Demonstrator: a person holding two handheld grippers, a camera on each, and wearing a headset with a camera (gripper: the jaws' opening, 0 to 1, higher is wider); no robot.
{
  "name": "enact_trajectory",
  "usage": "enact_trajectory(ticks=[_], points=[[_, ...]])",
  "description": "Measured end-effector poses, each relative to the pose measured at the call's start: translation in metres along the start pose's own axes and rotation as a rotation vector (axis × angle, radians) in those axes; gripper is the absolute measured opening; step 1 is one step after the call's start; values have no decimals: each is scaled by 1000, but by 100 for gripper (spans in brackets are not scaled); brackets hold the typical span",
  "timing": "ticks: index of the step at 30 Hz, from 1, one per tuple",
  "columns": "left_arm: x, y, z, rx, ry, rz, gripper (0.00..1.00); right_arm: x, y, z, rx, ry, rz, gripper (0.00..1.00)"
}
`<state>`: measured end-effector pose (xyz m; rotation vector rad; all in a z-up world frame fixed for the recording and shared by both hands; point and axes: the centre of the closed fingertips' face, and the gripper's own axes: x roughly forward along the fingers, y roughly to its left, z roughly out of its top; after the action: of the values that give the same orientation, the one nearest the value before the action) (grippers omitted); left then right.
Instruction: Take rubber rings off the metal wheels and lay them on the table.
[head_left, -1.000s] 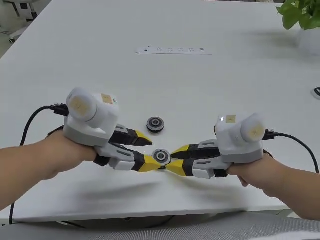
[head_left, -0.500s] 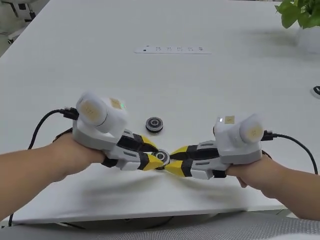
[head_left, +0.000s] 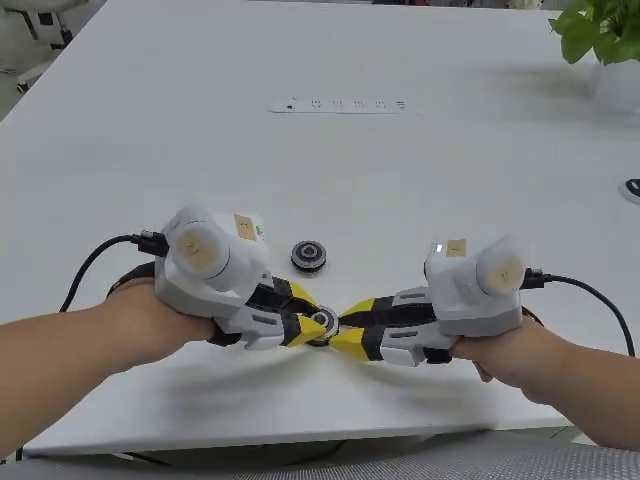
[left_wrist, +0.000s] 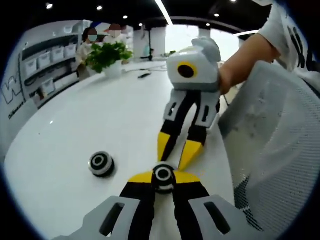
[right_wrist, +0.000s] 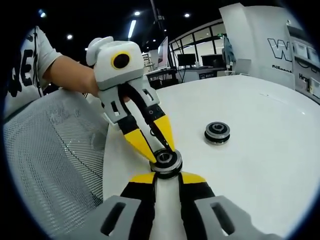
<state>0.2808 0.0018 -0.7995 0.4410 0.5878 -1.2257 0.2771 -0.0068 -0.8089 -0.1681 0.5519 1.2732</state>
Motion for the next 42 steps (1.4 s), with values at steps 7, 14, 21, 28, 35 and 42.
enact_trajectory(ticks=[7, 14, 21, 28, 35, 42], points=[[1, -1, 3, 17, -18, 5, 14, 1, 1, -1, -11, 15, -1, 10], [2, 0, 5, 57, -8, 16, 13, 2, -4, -3, 30, 21, -12, 0], [3, 1, 7, 65, -1, 27, 13, 1, -5, -2, 92, 7, -27, 0], [2, 2, 6, 57, 0, 38, 13, -6, -10, 7, 175, -48, -47, 0], [3, 1, 6, 51, 9, 48, 12, -8, -8, 12, 199, -64, -41, 0], [2, 0, 6, 54, 19, 59, 12, -7, -4, 15, 221, -70, -29, 0]])
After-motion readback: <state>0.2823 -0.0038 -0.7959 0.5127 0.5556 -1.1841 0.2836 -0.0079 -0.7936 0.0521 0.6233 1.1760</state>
